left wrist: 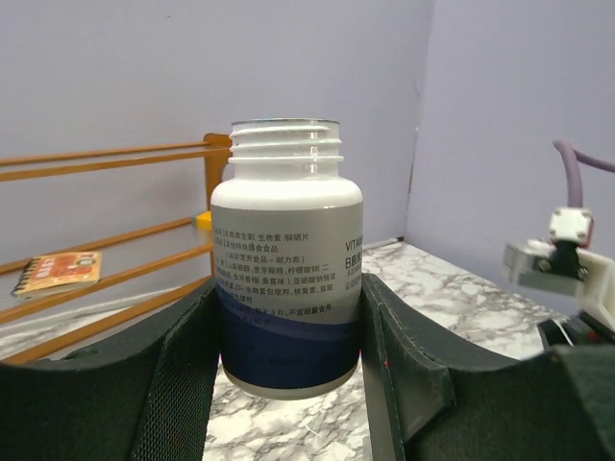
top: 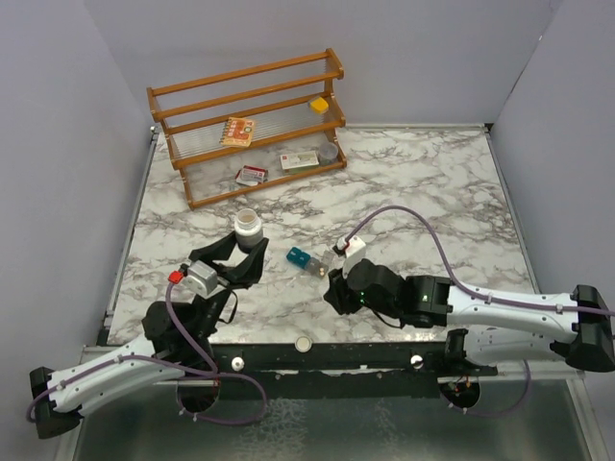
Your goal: Sort the pills into containers
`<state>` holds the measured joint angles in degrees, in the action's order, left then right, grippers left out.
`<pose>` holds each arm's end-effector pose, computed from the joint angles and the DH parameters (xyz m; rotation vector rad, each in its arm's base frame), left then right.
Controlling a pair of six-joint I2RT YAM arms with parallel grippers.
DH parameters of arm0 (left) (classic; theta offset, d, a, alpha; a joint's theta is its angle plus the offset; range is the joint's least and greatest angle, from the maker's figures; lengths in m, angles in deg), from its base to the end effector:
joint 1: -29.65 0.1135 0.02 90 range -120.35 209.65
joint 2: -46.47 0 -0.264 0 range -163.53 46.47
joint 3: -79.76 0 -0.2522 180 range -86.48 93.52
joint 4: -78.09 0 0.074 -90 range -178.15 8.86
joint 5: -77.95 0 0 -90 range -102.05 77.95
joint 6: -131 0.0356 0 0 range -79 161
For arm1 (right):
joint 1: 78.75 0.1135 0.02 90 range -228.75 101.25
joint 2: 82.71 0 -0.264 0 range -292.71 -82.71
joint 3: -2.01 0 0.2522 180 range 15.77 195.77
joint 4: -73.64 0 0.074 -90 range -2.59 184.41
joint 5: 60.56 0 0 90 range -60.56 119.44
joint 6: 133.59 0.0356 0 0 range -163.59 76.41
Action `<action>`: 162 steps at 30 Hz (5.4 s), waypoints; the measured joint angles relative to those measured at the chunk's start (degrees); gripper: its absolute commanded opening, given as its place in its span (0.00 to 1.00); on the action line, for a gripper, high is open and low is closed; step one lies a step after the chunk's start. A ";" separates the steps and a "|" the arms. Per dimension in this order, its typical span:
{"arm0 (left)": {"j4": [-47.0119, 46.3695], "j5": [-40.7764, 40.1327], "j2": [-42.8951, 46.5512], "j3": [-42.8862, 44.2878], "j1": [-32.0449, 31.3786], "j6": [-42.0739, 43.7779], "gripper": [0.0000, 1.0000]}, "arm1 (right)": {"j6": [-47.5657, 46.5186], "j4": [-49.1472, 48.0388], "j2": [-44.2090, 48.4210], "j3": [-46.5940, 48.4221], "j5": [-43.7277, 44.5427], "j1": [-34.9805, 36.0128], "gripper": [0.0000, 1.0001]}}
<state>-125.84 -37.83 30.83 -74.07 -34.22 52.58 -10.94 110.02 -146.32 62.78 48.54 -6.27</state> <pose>0.0585 -0.0840 0.2908 0.2593 1.0221 -0.6106 0.0827 0.2234 0.2694 -0.6052 2.2049 0.6259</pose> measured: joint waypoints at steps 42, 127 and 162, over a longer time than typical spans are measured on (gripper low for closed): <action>10.32 -8.39 3.21 1.73 0.00 -5.95 0.00 | 9.16 -13.20 -24.59 -4.96 -2.08 11.45 0.30; 9.88 -8.26 -5.01 4.09 0.00 -5.49 0.00 | 25.94 42.77 -2.12 16.02 44.15 13.53 0.69; 10.21 -5.92 -5.84 3.43 0.00 -9.86 0.00 | -22.91 -16.81 -1.36 1.81 -3.52 -41.07 0.78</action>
<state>-115.63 -43.76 24.99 -70.64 -34.22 42.72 -33.85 93.21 -147.68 64.59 45.02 -47.34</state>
